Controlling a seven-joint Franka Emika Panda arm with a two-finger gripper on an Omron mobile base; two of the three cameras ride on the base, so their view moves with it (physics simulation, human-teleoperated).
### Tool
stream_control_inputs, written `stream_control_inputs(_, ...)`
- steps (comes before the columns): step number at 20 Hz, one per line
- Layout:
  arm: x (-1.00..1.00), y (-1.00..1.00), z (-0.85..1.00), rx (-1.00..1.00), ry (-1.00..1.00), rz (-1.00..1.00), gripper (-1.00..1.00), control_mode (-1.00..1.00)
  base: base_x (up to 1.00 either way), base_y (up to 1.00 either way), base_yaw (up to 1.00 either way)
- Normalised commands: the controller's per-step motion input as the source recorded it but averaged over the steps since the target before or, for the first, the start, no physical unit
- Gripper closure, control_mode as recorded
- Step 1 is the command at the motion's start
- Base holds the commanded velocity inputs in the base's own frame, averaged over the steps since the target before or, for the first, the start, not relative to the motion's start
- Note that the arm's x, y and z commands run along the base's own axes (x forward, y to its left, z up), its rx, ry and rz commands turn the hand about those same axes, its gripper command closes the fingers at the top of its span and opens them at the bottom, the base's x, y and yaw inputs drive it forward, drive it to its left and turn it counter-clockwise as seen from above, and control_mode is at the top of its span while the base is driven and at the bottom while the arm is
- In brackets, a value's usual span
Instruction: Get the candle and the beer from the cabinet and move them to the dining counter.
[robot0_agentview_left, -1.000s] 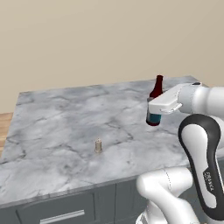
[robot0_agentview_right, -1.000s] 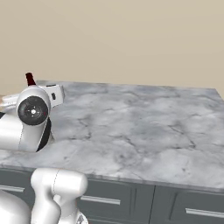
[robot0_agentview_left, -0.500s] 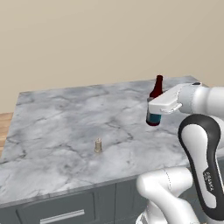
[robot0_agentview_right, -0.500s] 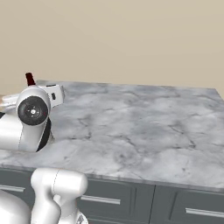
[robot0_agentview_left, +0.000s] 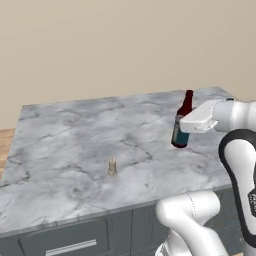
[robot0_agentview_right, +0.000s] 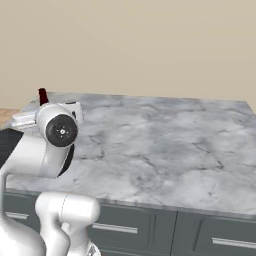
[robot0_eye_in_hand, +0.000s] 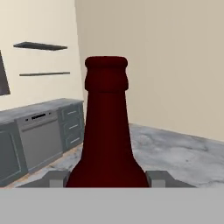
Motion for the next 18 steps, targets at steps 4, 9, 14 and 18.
stream_control_inputs(4,0.03,-0.29,-0.24,0.07,0.13,0.27,1.00,-1.00,0.00,0.00,0.00)
stream_control_inputs(9,0.20,-0.07,-0.32,0.00,0.17,0.26,1.00,-1.00,0.00,0.00,0.00)
stream_control_inputs(14,0.18,0.04,-0.32,-0.01,-0.04,0.20,1.00,-1.00,0.00,0.00,0.00)
stream_control_inputs(18,0.11,0.16,-0.38,0.00,-0.09,0.01,1.00,-1.00,0.00,0.00,0.00)
